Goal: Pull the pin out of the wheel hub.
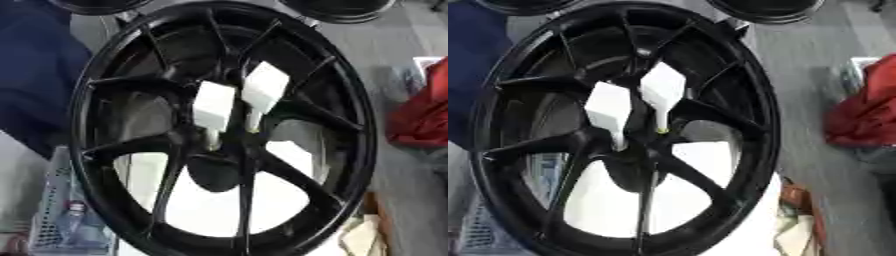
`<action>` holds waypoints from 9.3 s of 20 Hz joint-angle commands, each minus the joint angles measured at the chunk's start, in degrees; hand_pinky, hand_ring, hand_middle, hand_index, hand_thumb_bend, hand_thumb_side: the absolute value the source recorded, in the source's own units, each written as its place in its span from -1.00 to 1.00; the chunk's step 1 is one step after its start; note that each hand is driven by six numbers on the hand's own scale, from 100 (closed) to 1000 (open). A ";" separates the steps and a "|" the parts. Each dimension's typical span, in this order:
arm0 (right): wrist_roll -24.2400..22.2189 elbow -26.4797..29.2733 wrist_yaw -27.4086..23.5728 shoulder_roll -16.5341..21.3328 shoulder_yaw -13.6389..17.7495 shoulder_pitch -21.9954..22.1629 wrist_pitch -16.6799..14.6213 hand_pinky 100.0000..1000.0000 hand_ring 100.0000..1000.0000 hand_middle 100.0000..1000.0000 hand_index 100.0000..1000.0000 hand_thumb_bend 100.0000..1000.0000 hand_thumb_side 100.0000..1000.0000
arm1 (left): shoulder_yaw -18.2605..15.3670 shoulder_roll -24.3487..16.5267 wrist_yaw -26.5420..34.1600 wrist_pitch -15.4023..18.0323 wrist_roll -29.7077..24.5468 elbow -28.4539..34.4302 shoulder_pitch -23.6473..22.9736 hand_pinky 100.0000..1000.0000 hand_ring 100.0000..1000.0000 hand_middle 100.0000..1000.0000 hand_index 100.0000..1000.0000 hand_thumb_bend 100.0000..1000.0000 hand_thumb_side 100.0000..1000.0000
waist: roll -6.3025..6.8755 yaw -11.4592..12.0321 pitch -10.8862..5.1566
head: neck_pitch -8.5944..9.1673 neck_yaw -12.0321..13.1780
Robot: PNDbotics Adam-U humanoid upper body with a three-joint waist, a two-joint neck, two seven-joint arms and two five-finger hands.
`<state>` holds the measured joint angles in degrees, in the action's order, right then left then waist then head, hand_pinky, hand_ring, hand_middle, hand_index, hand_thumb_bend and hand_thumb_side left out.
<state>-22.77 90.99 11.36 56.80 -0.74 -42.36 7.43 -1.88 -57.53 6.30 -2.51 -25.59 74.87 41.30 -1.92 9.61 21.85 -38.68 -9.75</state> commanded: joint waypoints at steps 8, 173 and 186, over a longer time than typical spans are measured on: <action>-2.65 2.43 0.68 3.44 -0.56 -2.04 -1.25 0.66 0.53 0.33 0.49 -1.00 -0.26 | -0.91 -2.39 0.17 0.05 0.17 0.20 0.45 0.40 0.31 0.29 0.50 -0.50 0.54 | -0.01 0.43 -1.99 | 0.32 0.17; 4.48 -19.03 3.22 9.85 9.94 6.44 -3.03 0.60 0.39 -0.16 0.01 -0.86 -1.00 | -1.72 -1.48 0.99 -0.20 1.10 -2.62 -2.84 0.42 0.32 0.30 0.50 -0.68 0.61 | 0.57 -1.44 -0.20 | 1.68 2.94; 4.16 -22.10 10.10 9.20 10.51 5.73 2.28 0.72 0.78 0.74 0.70 -0.44 -0.78 | -1.74 -1.31 1.20 -0.25 1.07 -2.80 -3.15 0.42 0.32 0.30 0.50 -0.68 0.61 | 0.72 -2.04 -0.55 | 1.68 2.75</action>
<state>-18.89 68.69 20.80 63.81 8.82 -35.81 9.38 -2.54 -56.48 7.32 -2.86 -24.71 71.73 37.79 -1.28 7.65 23.12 -37.61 -6.98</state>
